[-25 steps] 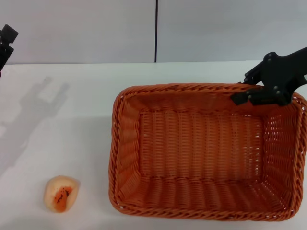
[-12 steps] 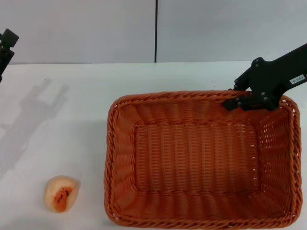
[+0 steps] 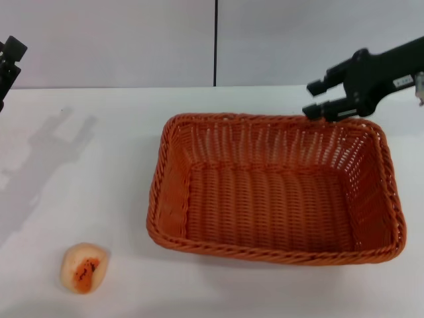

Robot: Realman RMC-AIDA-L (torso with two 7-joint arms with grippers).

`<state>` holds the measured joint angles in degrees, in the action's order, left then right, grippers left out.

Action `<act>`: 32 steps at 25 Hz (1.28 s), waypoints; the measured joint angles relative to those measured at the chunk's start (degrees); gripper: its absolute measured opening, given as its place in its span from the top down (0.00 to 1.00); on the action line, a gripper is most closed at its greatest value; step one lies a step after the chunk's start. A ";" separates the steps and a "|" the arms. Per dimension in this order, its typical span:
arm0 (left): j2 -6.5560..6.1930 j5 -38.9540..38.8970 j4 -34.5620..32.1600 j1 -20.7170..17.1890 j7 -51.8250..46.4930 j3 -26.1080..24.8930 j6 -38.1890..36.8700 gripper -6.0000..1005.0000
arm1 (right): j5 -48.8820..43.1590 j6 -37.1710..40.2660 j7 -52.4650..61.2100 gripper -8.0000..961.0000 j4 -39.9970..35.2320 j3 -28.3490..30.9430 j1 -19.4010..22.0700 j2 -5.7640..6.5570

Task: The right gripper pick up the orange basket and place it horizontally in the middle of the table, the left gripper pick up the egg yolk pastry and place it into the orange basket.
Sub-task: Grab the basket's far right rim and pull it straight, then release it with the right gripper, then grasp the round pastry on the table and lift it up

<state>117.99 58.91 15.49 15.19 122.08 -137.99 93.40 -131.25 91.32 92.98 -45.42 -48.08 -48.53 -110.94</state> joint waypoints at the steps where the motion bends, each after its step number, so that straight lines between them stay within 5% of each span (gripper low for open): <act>1: 0.00 -0.03 0.02 0.00 0.00 -0.03 -0.01 0.38 | 0.06 -0.87 -0.40 0.66 0.00 1.02 0.14 -0.14; 7: -0.04 -0.11 0.07 0.01 0.02 -0.31 -0.01 0.38 | 7.54 -3.75 -5.58 0.54 -0.24 7.85 3.34 -0.98; 16: -0.30 -0.12 0.73 -1.52 0.01 -0.63 2.65 0.38 | 43.56 -2.28 -10.93 0.50 1.11 12.24 18.93 -2.13; 20: -0.64 -0.15 0.86 -2.01 0.00 -0.76 4.41 0.38 | 57.59 1.65 -13.18 0.50 4.67 12.41 25.81 -3.90; 22: -1.09 -0.18 0.86 -2.19 -0.03 -0.81 5.31 0.38 | 64.75 3.59 -18.28 0.50 8.10 13.22 29.79 -5.83; 27: -2.74 0.10 0.87 -2.71 -0.36 -0.41 7.21 0.39 | 67.87 5.17 -22.34 0.50 11.86 16.05 32.68 -6.97; 30: -4.35 0.61 0.88 -3.00 -1.16 0.36 8.13 0.39 | 68.07 5.38 -22.64 0.50 14.69 17.95 33.47 -7.00; 32: -4.35 0.61 0.88 -3.00 -1.16 0.36 8.13 0.39 | 68.11 5.37 -23.03 0.50 16.57 18.96 33.65 -6.82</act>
<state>113.65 59.52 16.37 12.19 120.92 -137.63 101.52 -63.14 96.69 69.95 -28.85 -29.11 -14.88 -117.76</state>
